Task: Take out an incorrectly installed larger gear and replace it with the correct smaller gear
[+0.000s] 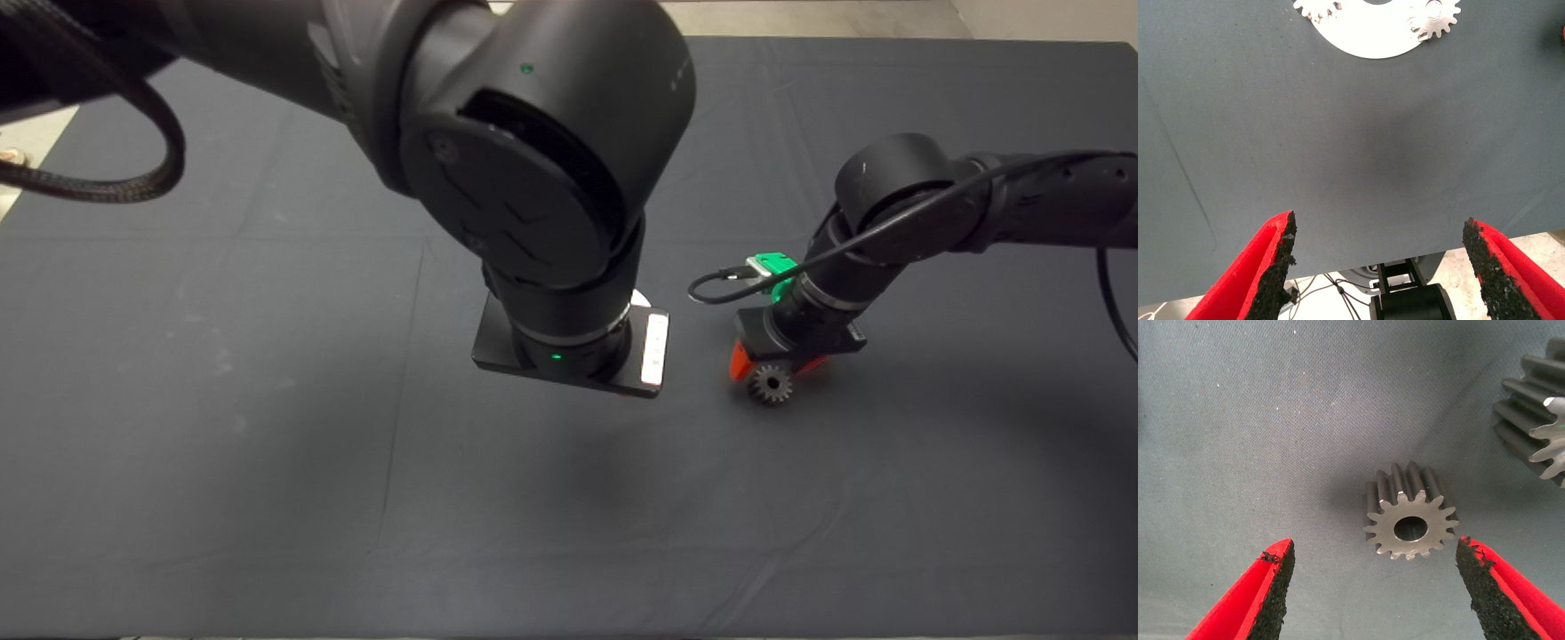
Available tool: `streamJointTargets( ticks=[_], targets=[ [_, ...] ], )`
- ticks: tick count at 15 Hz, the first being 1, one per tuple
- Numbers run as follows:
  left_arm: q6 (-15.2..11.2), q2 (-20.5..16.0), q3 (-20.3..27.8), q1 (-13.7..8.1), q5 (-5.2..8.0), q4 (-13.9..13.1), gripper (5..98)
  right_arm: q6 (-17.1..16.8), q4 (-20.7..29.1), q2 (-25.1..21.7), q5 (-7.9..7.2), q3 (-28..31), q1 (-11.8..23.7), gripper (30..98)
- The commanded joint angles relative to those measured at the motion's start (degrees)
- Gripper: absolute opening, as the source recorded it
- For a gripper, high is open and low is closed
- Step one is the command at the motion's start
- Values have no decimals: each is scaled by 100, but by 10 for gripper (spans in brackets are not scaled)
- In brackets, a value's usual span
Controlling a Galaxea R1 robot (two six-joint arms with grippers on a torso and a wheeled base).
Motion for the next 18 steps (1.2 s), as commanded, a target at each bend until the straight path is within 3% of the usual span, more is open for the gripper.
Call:
streamJointTargets(
  ticks=[1,6,18],
  targets=[
    [-37,15,18,-122,351,54,635,-55,-260,-52,-376,-58,74,644],
    [-37,6,9,-126,351,89,635,-363,-374,-78,-376,-471,-58,644],
    [-134,6,44,-126,351,89,635,-284,-339,-78,-376,-190,-180,644]
  ],
)
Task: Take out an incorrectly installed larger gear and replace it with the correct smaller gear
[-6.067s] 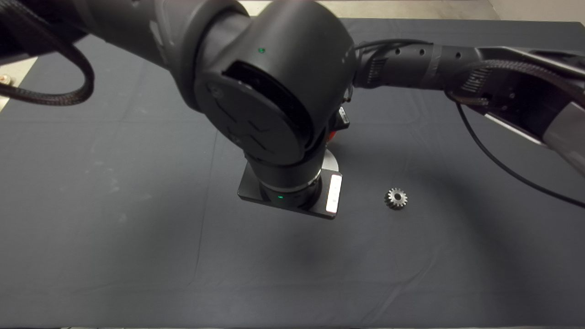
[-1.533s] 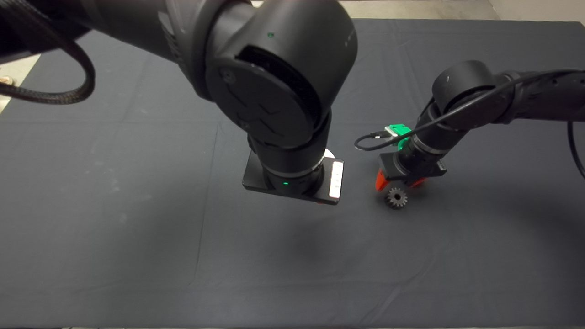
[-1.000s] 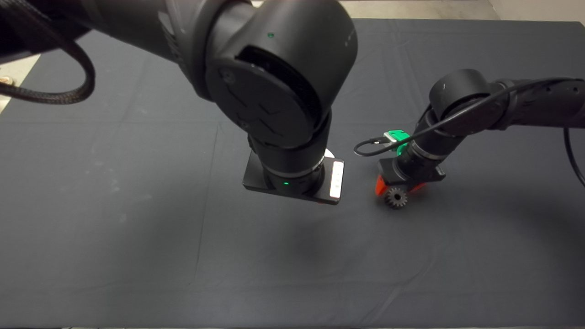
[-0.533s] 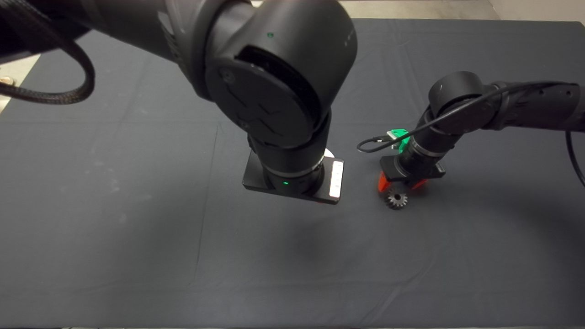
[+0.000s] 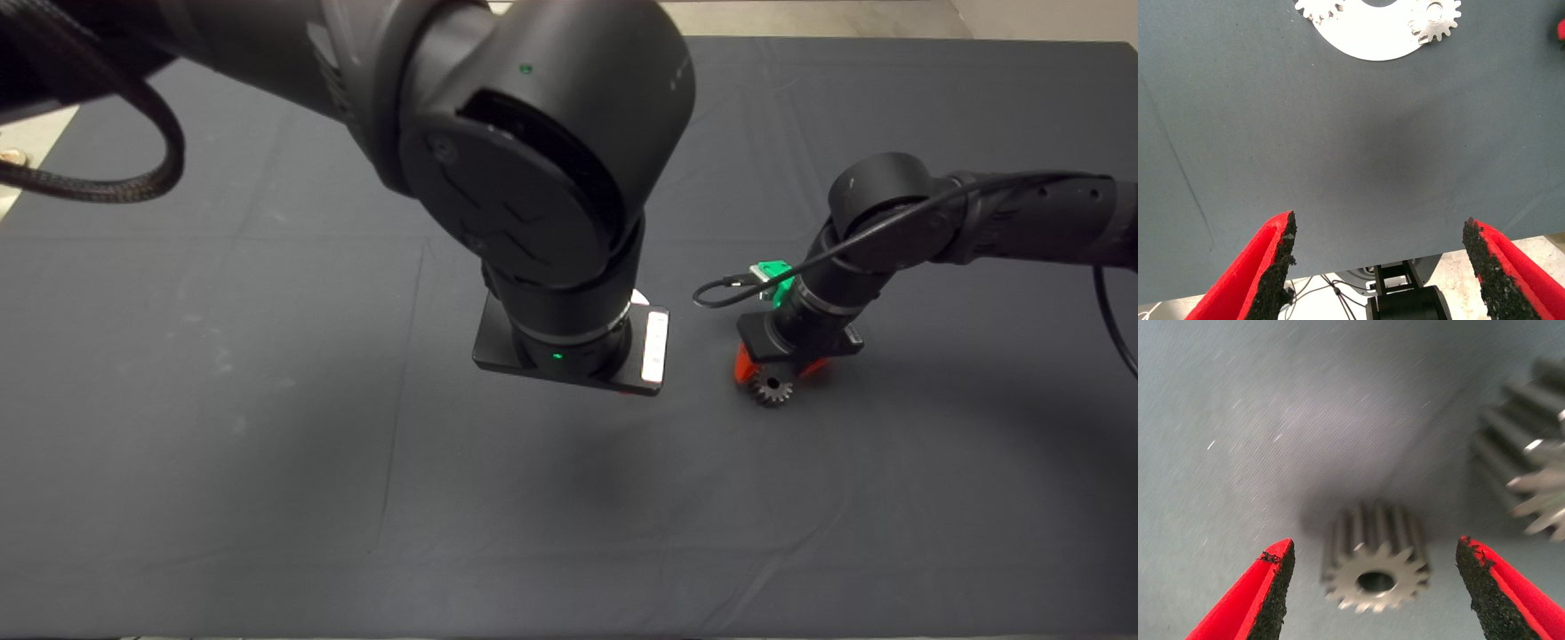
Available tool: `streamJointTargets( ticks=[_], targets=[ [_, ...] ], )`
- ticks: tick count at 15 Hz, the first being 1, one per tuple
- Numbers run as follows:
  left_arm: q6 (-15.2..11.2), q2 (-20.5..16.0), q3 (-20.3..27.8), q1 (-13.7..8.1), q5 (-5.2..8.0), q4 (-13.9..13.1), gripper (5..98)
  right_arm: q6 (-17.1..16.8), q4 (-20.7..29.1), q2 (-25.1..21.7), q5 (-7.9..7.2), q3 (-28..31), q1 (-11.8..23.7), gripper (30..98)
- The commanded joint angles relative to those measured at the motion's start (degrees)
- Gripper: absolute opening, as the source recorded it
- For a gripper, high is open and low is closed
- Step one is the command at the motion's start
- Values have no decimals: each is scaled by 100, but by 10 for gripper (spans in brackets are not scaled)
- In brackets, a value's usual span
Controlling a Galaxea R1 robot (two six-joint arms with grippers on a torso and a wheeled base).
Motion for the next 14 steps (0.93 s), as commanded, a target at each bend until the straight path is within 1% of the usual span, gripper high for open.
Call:
streamJointTargets(
  ticks=[1,3,4,8,12,14],
  targets=[
    [-51,8,53,-125,353,63,635,71,-147,-19,-376,186,85,644],
    [-78,11,73,-125,353,63,635,252,-147,-43,-376,367,85,644],
    [-78,17,79,-125,353,63,635,266,-147,-61,-376,390,85,644],
    [-116,8,135,-125,353,63,635,266,-182,-271,-376,425,76,644],
    [-136,0,150,-125,353,72,635,196,-182,-263,-376,285,41,644],
    [-130,-18,150,-125,353,72,635,196,-199,-152,-376,232,-47,644]
  ],
)
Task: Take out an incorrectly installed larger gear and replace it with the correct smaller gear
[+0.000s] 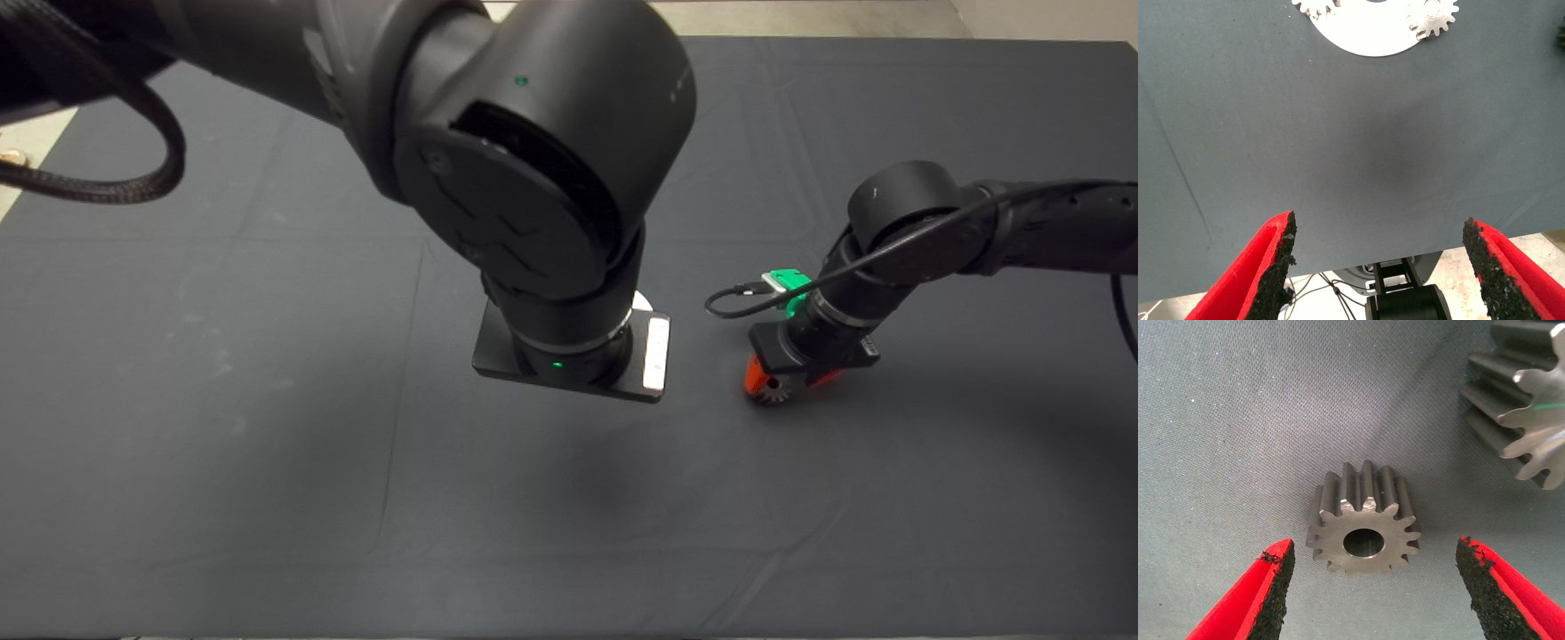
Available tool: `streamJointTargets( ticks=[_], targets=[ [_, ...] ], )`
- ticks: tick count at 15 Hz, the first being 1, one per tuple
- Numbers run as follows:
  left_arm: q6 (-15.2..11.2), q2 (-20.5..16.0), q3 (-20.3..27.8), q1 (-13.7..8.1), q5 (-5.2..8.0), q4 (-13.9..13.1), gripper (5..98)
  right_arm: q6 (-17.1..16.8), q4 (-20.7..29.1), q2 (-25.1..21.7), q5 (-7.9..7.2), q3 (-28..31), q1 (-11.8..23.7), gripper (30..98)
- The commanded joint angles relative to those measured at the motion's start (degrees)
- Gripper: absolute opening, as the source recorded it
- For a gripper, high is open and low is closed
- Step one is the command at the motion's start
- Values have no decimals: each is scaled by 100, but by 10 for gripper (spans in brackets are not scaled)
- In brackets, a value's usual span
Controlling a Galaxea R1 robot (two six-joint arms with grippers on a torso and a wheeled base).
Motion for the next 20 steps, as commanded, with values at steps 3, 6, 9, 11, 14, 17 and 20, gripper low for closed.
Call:
streamJointTargets(
  ticks=[3,6,9,11,14,17,20],
  targets=[
    [-43,-18,84,-127,354,54,635,-21,-228,204,-373,-133,-36,644],
    [-43,-79,93,-127,354,54,635,-30,-237,228,-373,-201,-27,644],
    [-43,-94,110,-127,354,63,635,-30,-272,257,-373,-203,-36,644],
    [-34,-150,127,-127,354,63,635,-30,-272,267,-373,-247,-34,644],
    [-34,-176,163,-127,356,63,635,-21,-272,292,-373,-238,-36,614],
    [-25,-206,171,-127,354,63,635,-21,-272,300,-373,-238,-36,570],
    [-25,-255,189,-127,354,63,635,-21,-272,301,-373,-230,-36,516]
  ],
)
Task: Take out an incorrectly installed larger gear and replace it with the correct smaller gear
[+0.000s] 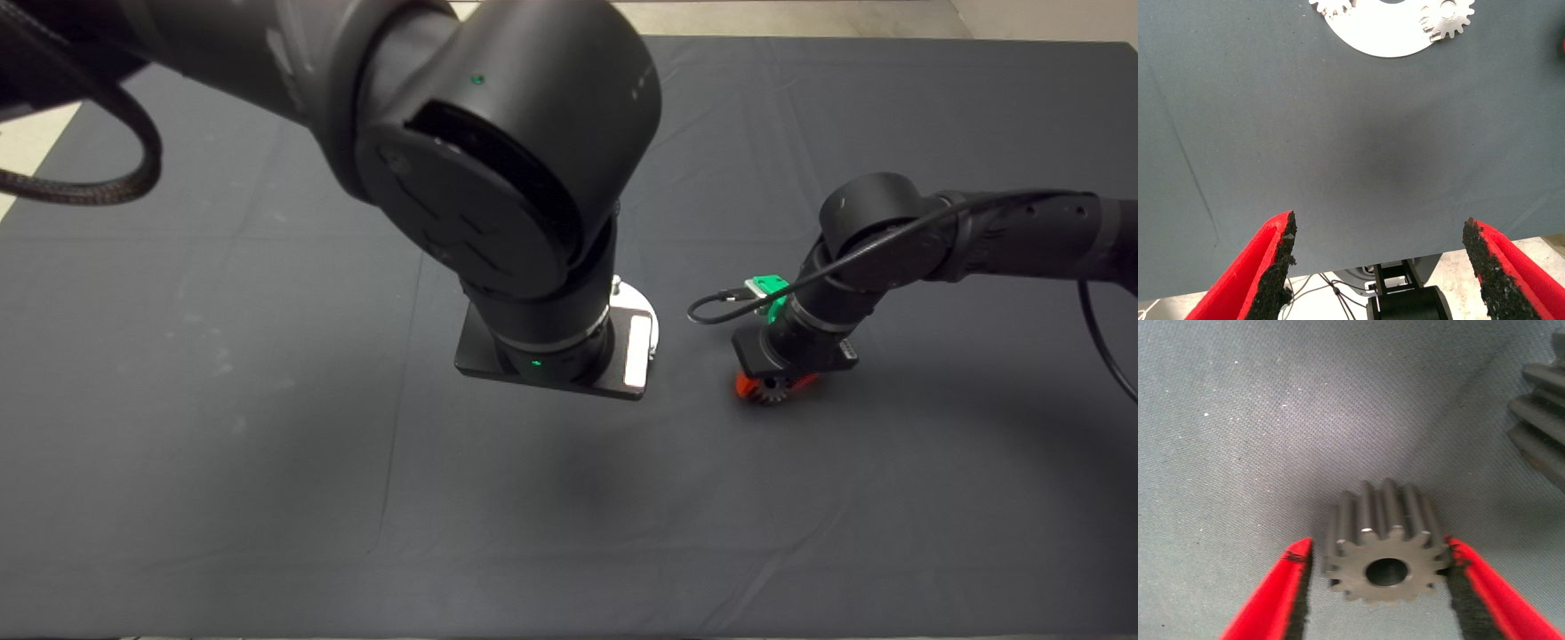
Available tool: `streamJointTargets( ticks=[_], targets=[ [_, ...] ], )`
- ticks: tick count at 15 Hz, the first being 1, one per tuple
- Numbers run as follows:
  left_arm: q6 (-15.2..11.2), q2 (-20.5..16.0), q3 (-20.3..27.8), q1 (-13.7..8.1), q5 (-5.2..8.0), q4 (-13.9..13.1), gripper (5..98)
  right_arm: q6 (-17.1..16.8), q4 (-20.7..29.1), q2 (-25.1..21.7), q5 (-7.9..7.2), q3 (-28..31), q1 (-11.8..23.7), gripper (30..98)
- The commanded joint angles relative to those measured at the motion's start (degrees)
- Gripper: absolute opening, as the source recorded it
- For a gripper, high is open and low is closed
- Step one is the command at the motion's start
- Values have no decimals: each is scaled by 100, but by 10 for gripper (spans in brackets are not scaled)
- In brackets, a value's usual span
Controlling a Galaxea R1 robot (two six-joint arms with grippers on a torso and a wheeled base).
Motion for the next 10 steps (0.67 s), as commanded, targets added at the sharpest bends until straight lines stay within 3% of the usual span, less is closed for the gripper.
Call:
streamJointTargets(
  ticks=[1,4,10],
  targets=[
    [-22,-34,81,-125,361,57,635,-15,-169,31,-329,7,112,486],
    [-22,-51,115,-125,362,57,635,-6,-161,22,-329,24,112,438],
    [-22,-36,106,-125,354,59,635,38,-126,-13,-357,68,184,421]
  ],
)
